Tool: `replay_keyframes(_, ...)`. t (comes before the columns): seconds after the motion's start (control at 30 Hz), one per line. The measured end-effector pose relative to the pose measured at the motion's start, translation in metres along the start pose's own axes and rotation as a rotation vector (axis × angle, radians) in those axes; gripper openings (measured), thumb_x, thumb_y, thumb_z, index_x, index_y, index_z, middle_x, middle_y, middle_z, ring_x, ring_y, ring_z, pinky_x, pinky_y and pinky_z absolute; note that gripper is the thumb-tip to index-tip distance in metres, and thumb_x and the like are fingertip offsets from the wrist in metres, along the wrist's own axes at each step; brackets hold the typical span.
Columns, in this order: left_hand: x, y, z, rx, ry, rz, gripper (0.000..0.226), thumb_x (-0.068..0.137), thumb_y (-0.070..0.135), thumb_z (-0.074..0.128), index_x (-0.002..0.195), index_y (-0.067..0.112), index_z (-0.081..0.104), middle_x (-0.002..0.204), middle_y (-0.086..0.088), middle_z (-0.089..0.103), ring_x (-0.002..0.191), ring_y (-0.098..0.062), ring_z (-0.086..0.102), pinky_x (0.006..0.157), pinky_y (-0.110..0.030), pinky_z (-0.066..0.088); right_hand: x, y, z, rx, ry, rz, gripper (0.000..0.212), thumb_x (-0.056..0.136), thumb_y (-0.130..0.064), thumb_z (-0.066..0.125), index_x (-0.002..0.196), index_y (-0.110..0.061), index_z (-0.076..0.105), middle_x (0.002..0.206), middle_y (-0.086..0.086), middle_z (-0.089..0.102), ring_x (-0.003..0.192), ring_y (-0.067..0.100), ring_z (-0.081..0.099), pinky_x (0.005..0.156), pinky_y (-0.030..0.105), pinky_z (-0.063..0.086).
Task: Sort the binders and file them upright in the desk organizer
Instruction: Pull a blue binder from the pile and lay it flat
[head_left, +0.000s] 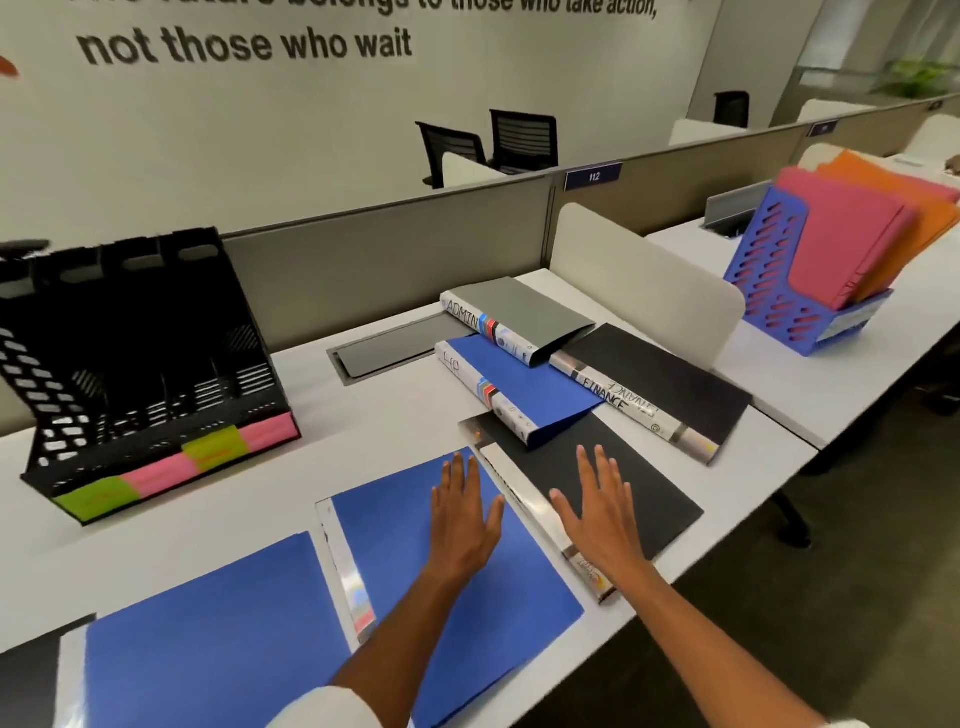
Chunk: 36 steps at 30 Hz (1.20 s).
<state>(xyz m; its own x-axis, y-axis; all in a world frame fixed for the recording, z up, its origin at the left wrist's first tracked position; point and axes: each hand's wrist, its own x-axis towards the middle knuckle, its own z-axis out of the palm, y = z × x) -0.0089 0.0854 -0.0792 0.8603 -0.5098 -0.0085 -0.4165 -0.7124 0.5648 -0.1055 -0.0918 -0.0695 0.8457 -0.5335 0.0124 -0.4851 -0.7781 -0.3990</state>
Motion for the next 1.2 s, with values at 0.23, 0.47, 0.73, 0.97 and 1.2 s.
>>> replay_keyframes(0.23,0.04,-0.013,0.001,-0.028,0.025,-0.101,0.07,0.1,0.047,0.037,0.155,0.019,0.003,0.163,-0.001,-0.008,0.151,-0.02,-0.01,0.121,-0.042,0.003,0.072,-0.007,0.0,0.132,-0.018,-0.057,0.076,0.097,-0.05,0.044,0.155,-0.026,0.003,0.163,0.005,0.0,0.15,0.026,0.0,0.12,0.045,0.006)
replay_keyframes(0.47,0.078,-0.016,0.007,-0.062,0.11,-0.224,0.071,0.1,0.044,0.041,0.155,0.017,0.003,0.163,-0.001,-0.007,0.151,-0.019,-0.009,0.121,-0.039,0.002,0.165,-0.004,0.0,0.292,-0.081,-0.076,0.072,0.098,-0.042,0.048,0.155,-0.02,0.01,0.162,0.005,0.008,0.149,0.024,0.01,0.116,0.042,0.024)
replay_keyframes(0.73,0.109,-0.006,0.02,-0.152,0.235,-0.389,0.071,0.1,0.038,0.047,0.155,0.019,0.005,0.163,0.002,-0.004,0.151,-0.016,-0.005,0.122,-0.038,0.005,0.279,0.002,0.001,0.745,-0.167,0.129,0.057,0.096,-0.029,0.056,0.147,-0.02,0.033,0.147,0.006,0.042,0.121,0.025,0.053,0.089,0.032,0.047)
replay_keyframes(0.97,0.097,0.001,0.018,-0.165,0.328,-0.466,0.068,0.1,0.031,0.049,0.154,0.018,0.01,0.163,0.001,0.001,0.151,-0.016,0.0,0.122,-0.032,0.008,0.332,-0.008,0.005,1.453,-0.345,0.544,0.055,0.095,-0.002,0.056,0.143,-0.006,0.03,0.136,0.023,0.048,0.111,0.042,0.061,0.09,0.043,0.052)
replay_keyframes(1.2,0.079,0.005,0.004,-0.217,0.443,-0.563,0.065,0.1,0.03,0.048,0.154,0.02,0.013,0.163,0.002,0.007,0.151,-0.016,0.005,0.121,-0.031,0.009,0.352,-0.012,0.005,1.618,-0.508,0.669,0.049,0.095,-0.009,0.058,0.139,0.001,0.038,0.14,0.017,0.05,0.122,0.031,0.055,0.094,0.038,0.049)
